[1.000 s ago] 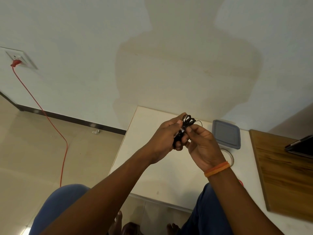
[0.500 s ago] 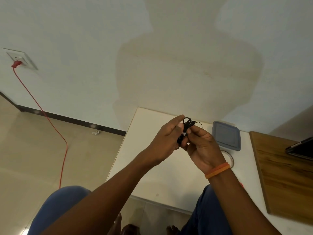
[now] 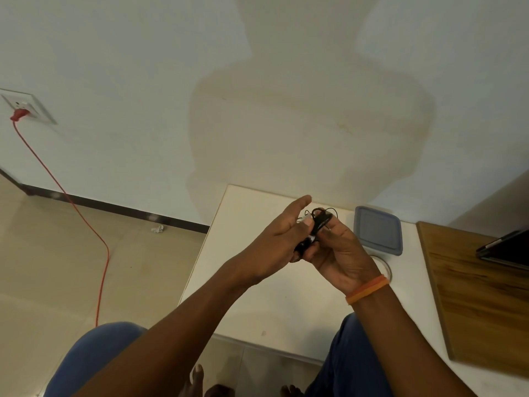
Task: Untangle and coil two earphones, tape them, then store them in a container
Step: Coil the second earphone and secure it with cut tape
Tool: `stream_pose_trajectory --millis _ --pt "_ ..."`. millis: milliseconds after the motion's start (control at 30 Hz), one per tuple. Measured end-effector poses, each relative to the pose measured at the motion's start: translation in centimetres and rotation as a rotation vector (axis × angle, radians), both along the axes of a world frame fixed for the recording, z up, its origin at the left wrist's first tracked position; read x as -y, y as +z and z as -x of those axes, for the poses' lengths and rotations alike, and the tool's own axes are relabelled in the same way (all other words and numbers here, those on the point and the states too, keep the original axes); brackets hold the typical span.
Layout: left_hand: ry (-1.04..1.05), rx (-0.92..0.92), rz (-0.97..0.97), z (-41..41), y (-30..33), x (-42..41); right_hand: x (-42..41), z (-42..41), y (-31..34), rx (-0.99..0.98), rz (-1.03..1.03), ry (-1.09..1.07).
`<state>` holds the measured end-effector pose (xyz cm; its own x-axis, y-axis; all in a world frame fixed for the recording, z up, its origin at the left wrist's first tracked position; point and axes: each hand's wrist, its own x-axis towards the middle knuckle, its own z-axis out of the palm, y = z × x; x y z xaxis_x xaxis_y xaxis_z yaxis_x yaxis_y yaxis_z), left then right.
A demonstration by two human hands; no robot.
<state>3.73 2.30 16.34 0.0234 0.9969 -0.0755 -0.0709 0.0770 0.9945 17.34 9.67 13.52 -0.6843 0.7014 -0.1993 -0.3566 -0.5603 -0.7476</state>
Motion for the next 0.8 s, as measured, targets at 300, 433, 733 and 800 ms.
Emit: stream_pose_trajectory --millis 300,433,733,800 --pt "0.031 -0.198 0.01 0.7 -1.3 -0.4 0.3 0.2 -0.5 0.17 -0.134 -0.058" --pt "0.046 -0.149 0.001 1.3 -1.5 -0.6 0.1 -0.2 -0.1 0.091 -0.162 0.004" --pt "0.139 -0.223 0.032 0.3 -1.9 -0.9 1.0 0.7 -0.4 0.152 -0.135 -0.165" --pt "0.151 -0.199 0.076 0.4 -1.9 -0.9 0.9 0.8 -0.5 0.192 -0.148 -0.175"
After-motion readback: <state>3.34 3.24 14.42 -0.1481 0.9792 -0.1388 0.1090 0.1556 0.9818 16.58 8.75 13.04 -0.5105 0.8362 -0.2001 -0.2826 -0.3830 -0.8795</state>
